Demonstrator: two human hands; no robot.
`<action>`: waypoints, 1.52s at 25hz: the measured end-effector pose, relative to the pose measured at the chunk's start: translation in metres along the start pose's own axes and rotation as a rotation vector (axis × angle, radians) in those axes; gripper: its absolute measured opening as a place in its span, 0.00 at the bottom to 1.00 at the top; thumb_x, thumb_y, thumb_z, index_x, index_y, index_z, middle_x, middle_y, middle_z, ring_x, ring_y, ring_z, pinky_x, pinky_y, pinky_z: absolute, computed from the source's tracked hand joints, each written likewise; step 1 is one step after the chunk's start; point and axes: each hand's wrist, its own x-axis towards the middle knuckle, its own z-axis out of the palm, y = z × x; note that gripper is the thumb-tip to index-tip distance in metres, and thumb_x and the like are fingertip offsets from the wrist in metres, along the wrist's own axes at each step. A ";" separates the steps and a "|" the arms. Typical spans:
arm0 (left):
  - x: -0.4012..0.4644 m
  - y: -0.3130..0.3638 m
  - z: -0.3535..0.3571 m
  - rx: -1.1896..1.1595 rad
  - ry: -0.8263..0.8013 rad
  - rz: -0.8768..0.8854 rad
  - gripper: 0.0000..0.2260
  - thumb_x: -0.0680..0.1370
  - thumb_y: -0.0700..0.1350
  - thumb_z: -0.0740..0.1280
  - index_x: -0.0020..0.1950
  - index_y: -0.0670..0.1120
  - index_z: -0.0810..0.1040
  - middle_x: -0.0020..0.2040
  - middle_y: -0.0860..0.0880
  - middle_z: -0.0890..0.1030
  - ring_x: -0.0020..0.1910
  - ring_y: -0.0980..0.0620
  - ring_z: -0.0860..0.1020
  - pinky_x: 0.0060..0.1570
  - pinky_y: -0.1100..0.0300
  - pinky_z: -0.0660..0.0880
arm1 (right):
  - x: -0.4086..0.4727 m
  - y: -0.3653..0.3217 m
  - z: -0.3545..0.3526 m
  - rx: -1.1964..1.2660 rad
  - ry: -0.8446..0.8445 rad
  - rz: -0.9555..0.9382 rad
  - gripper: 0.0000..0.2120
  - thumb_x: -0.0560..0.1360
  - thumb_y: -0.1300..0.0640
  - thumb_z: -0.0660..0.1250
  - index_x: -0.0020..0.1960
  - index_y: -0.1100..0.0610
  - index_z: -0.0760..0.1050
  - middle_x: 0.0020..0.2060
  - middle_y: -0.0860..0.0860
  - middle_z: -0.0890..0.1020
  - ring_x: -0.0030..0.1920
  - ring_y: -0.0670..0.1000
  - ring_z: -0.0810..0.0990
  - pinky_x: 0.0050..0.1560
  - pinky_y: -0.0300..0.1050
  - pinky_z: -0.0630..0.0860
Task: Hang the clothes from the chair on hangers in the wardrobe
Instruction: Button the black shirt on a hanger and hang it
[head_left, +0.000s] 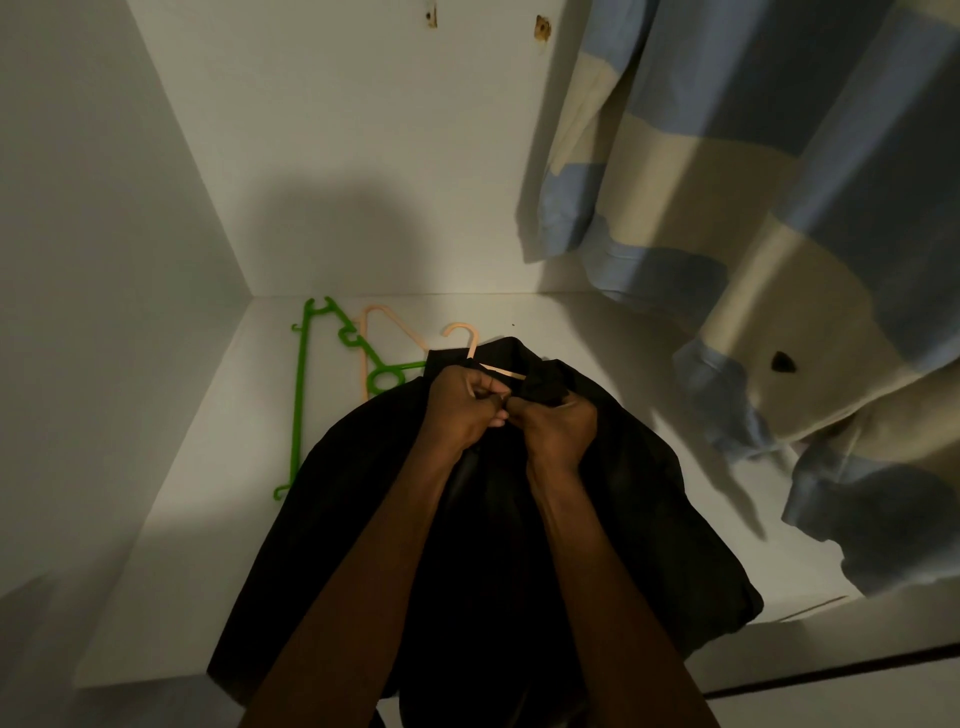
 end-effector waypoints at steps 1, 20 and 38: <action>0.000 0.000 0.001 0.018 0.007 0.012 0.04 0.78 0.31 0.69 0.51 0.33 0.82 0.38 0.41 0.83 0.32 0.52 0.83 0.37 0.61 0.83 | -0.001 -0.001 0.000 0.000 0.014 -0.005 0.09 0.54 0.57 0.79 0.33 0.55 0.83 0.30 0.52 0.85 0.33 0.57 0.86 0.35 0.62 0.84; -0.002 -0.002 0.014 0.213 0.158 0.212 0.10 0.74 0.31 0.70 0.40 0.45 0.85 0.34 0.51 0.84 0.34 0.54 0.83 0.42 0.55 0.83 | -0.003 0.008 0.005 0.067 0.165 -0.005 0.14 0.60 0.67 0.79 0.37 0.53 0.79 0.32 0.49 0.85 0.36 0.53 0.86 0.44 0.61 0.84; -0.007 0.006 0.004 0.053 0.153 0.070 0.15 0.65 0.43 0.84 0.46 0.38 0.86 0.39 0.44 0.86 0.38 0.48 0.86 0.44 0.50 0.85 | -0.005 0.011 0.005 0.060 0.103 -0.064 0.11 0.66 0.69 0.76 0.44 0.57 0.80 0.35 0.50 0.86 0.39 0.49 0.87 0.50 0.56 0.85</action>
